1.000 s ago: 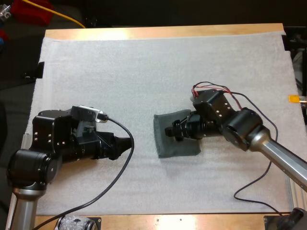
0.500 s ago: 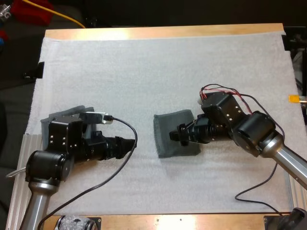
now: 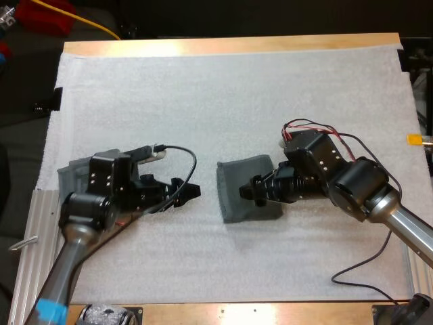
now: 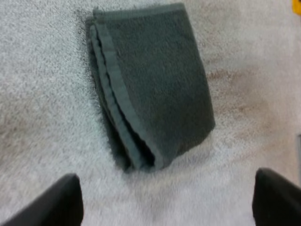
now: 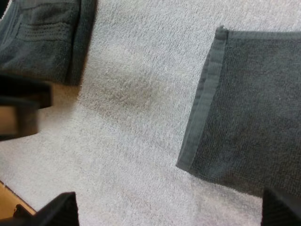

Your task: Pick towel from pile, fold and stack

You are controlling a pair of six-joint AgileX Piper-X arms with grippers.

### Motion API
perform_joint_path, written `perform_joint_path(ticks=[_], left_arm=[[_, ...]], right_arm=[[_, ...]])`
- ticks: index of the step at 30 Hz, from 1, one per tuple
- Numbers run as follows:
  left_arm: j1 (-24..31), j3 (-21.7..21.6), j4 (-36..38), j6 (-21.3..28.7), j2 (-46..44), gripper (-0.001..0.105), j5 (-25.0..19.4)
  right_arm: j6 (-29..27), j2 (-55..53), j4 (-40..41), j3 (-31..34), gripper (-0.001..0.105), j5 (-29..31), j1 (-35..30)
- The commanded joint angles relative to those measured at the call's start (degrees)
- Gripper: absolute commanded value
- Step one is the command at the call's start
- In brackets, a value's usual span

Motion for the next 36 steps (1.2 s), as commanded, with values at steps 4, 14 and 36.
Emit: perform_joint_path(ticks=[4,14,36], left_arm=[[-0.23,0.12,-3.48,-0.71,5.35,0.072,5.10],[-0.23,0.12,-8.96,-1.75,16.97,0.072,5.79],[-6.93,-0.12,-21.67,-10.19,29.90,0.072,1.95]], right_arm=[[-0.81,-0.54,0.27,-0.17,0.075,0.04,0.11],[-0.81,-0.54,0.27,-0.17,0.075,0.04,0.11],[-0.81,-0.54,0.27,-0.17,0.075,0.04,0.11]])
